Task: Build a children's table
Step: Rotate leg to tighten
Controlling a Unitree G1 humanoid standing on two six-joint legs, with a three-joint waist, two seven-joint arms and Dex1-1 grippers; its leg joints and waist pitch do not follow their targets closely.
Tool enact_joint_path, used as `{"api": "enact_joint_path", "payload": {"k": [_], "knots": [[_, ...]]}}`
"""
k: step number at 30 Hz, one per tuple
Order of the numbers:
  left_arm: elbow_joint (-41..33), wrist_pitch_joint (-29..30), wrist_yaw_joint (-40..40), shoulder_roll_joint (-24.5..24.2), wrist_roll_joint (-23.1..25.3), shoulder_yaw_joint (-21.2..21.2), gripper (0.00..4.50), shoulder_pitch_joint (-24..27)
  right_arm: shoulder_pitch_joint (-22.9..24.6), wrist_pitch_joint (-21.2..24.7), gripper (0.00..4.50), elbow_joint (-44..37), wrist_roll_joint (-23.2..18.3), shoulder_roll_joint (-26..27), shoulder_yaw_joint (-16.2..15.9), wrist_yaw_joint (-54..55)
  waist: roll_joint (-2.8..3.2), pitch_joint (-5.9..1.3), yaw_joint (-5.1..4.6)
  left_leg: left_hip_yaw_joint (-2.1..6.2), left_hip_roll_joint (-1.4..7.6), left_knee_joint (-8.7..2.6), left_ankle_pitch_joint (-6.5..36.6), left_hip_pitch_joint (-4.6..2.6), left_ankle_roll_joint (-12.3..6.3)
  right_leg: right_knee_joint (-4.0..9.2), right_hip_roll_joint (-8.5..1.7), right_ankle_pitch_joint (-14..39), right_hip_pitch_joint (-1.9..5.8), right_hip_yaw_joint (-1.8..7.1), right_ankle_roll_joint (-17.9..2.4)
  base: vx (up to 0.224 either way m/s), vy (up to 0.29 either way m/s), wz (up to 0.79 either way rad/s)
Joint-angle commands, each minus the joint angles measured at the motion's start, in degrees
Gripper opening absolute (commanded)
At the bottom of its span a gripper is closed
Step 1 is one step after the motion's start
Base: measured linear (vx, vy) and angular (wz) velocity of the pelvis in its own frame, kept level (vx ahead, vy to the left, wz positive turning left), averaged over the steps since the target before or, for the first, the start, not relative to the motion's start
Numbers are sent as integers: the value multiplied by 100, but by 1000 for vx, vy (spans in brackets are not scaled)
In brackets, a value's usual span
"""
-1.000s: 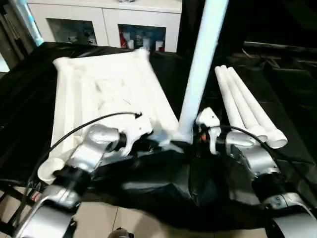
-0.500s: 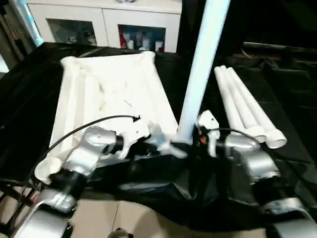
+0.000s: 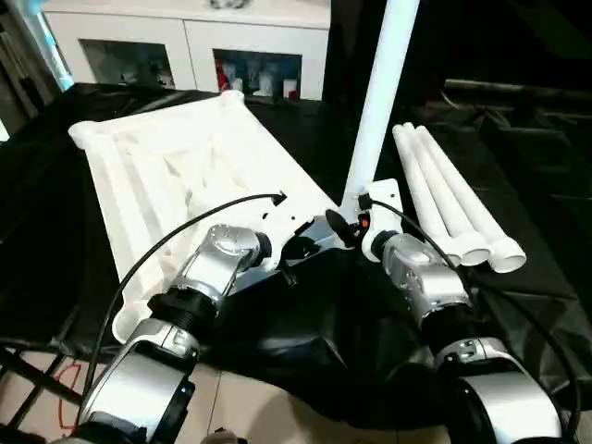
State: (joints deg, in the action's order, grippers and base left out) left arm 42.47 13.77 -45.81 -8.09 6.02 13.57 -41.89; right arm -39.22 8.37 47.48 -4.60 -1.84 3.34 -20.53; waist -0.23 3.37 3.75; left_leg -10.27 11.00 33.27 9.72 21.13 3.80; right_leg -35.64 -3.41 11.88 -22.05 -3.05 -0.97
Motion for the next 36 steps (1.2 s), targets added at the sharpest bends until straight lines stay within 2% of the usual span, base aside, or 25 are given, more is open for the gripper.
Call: {"api": "enact_joint_path", "payload": {"k": [1, 5, 8, 10, 11, 12, 13, 15, 19, 20, 22, 28, 32, 33, 36], "knots": [[-157, -493, -339, 140, -245, 105, 0, 8, -21, 60, 387, 90, 87, 135, -465, -581, -24, -388, 3, 68, 211, -346, 915, -54, -274, 448, -488, 568, 263, 271, -1346, 0, 0, 0], [-429, -580, -664, -72, -287, 135, 0, 241, 153, 36, 394, -187, 102, -202, -718, -1339, -22, -378, -3, 71, 226, -351, 1000, -54, -273, 465, -497, 779, 267, 276, -1311, 0, 0, 0], [-734, -579, -1029, -240, -404, 154, 0, 444, 332, 9, 394, -522, 83, -458, -879, -1932, -36, -384, 1, 66, 239, -344, 877, -45, -368, 442, -488, 542, 268, 278, -1348, 0, 0, 0], [-846, -606, -1179, -330, -426, 182, 0, 523, 404, 12, 394, -670, 43, -571, -912, -2206, -32, -380, -3, 65, 238, -345, 888, -46, -381, 443, -488, 565, 262, 277, -1367, 0, 0, 0], [-991, -651, -1428, -523, -423, 248, 0, 642, 529, -22, 394, -940, -33, -823, -986, -2754, -37, -370, 15, 68, 251, -350, 985, -56, -373, 460, -492, 734, 263, 274, -1359, 0, 0, 0], [-991, -651, -1428, -523, -423, 248, 0, 642, 529, -22, 394, -940, -33, -823, -986, -2754, -32, -374, 30, 69, 256, -348, 979, -52, -380, 455, -497, 734, 266, 276, -1342, 0, 0, 0], [-1010, -666, -1471, -554, -423, 256, 0, 660, 549, -21, 394, -985, -49, -871, -1007, -2859, -37, -368, 26, 59, 263, -358, 1021, -68, -369, 461, -480, 780, 236, 276, -1345, 0, 0, 0], [-1093, -652, -1637, -688, -427, 280, 0, 734, 629, 27, 394, -1187, -130, -1096, -1113, -3343, -32, -365, 47, 63, 263, -361, 1043, -73, -344, 460, -487, 841, 240, 272, -1348, 0, 0, 0], [-1201, -645, -1792, -834, -378, 286, 0, 825, 727, 185, 394, -1485, -215, -1377, -1303, -3940, -34, -375, 114, 53, 267, -348, 915, -68, -390, 445, -482, 703, 245, 274, -1309, 0, 0, 0], [-1263, -616, -1885, -888, -378, 293, 0, 860, 766, 236, 394, -1594, -210, -1463, -1370, -4168, -78, -380, 131, 49, 266, -343, 851, -67, -408, 428, -481, 651, 251, 270, -1318, 0, 0, 0], [-1318, -586, -1968, -923, -401, 304, 0, 881, 778, 300, 394, -1638, -213, -1499, -1404, -4283, -58, -380, 136, 48, 267, -344, 814, -61, -419, 425, -482, 631, 241, 267, -1332, 0, 0, 0], [-1488, -499, -2197, -997, -493, 373, 0, 948, 799, 394, 334, -1721, -236, -1521, -1452, -4400, -69, -392, 131, 47, 266, -336, 718, -61, -431, 402, -482, 479, 241, 264, -1374, 0, 0, 0], [-1542, -451, -2275, -1003, -496, 366, 0, 979, 850, 552, 315, -1845, -282, -1499, -1472, -4449, -69, -393, 134, 41, 257, -330, 660, -56, -456, 397, -474, 423, 246, 263, -1370, 0, 0, 0], [-1539, -426, -2234, -985, -496, 346, 0, 978, 890, 590, 293, -1890, -278, -1472, -1487, -4434, -74, -393, 130, 41, 256, -329, 656, -51, -456, 394, -475, 420, 248, 262, -1367, 0, 0, 0], [-1419, -316, -1920, -843, -511, 232, 0, 887, 954, 652, 282, -1844, -210, -1292, -1440, -4069, -69, -381, 129, 43, 256, -339, 729, -63, -409, 418, -486, 578, 233, 267, -1335, 0, 0, 0]]}}
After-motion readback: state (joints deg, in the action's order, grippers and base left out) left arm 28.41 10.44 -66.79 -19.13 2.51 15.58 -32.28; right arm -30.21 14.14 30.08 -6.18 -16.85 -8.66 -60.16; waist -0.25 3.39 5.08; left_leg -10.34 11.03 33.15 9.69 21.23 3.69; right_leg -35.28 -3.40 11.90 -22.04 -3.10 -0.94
